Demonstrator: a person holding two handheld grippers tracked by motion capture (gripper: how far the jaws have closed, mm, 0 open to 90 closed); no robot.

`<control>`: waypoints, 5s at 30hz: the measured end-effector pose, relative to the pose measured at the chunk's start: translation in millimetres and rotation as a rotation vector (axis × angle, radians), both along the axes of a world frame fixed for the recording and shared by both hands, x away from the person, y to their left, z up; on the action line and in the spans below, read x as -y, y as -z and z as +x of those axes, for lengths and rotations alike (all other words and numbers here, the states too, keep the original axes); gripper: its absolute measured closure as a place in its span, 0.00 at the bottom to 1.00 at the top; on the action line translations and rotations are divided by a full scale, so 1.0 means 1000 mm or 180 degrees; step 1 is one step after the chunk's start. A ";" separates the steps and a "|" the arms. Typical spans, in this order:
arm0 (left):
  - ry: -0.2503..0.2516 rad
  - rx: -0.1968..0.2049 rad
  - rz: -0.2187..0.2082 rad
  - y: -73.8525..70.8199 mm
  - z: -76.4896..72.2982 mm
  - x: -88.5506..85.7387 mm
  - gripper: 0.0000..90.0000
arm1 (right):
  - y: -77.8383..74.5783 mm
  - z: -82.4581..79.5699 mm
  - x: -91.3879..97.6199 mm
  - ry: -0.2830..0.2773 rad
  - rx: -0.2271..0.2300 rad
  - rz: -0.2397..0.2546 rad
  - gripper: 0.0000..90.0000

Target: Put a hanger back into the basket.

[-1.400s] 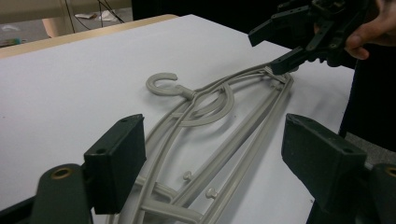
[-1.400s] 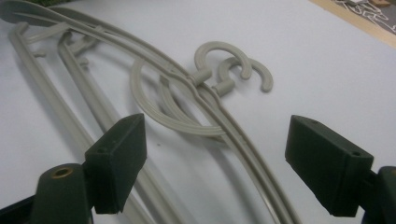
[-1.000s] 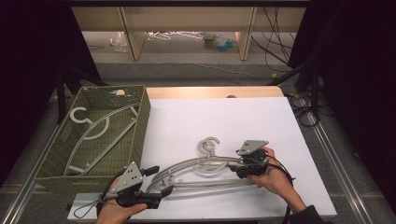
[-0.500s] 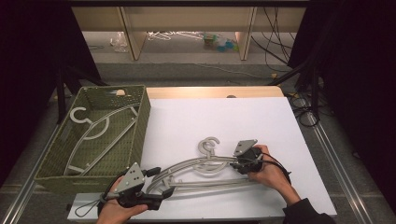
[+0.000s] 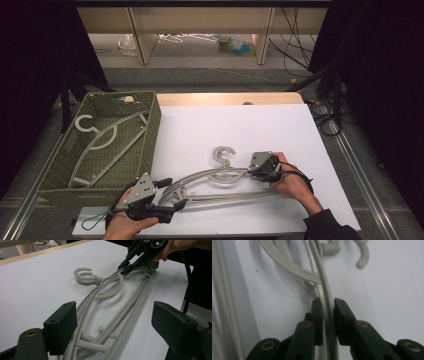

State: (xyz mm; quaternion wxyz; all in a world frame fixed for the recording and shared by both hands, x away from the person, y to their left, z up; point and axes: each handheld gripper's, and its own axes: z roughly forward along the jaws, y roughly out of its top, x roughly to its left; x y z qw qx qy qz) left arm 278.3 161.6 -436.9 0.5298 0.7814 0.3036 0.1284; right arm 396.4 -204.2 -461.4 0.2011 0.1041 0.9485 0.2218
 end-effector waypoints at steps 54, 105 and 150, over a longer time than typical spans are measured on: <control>0.0991 -0.0513 0.0527 -0.021 0.089 0.093 0.87 | -0.064 -0.045 0.002 -0.0745 0.0690 0.0349 0.88; 0.0034 -0.0764 -0.0460 -0.110 0.109 -0.054 0.88 | -0.059 -0.085 0.019 0.0601 -0.0042 0.1778 0.32; -0.1418 -0.0535 -0.0371 -0.115 0.157 -0.234 0.88 | -0.051 -0.081 0.014 0.0607 -0.0160 0.1777 0.31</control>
